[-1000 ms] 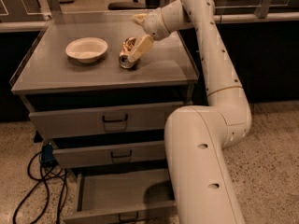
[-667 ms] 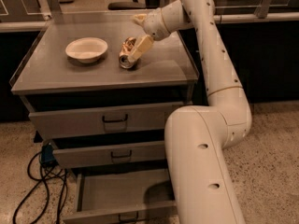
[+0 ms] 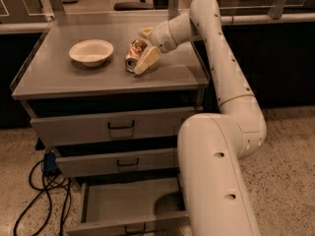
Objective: Place orange can into bottom drawer
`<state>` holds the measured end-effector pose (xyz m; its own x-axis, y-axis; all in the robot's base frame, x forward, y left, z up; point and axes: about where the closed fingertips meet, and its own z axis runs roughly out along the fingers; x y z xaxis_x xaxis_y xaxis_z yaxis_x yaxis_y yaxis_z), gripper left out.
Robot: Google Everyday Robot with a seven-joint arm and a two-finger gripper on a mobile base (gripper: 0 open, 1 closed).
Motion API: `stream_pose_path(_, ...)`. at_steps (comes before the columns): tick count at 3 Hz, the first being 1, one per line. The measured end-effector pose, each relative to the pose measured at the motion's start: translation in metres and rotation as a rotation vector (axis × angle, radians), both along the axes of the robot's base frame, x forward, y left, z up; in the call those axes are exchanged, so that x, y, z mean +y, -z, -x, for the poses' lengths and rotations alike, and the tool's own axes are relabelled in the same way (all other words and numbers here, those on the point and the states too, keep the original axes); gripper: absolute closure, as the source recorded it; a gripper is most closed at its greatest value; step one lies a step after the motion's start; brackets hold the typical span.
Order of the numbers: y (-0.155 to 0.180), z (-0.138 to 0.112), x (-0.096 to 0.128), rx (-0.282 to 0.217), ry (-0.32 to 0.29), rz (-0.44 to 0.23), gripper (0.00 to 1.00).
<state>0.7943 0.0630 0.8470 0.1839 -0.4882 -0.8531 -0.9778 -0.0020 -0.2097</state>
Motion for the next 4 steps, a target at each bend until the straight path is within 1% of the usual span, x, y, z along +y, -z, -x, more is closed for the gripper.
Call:
stream_pose_path(1,0.0000,0.0000,0.0001,0.000,0.000,0.000,0.00)
stream_pose_path(2,0.0000,0.0000,0.0001,0.000,0.000,0.000,0.19)
stream_pose_path(4,0.0001,0.0000,0.0002,0.000,0.000,0.000,0.66)
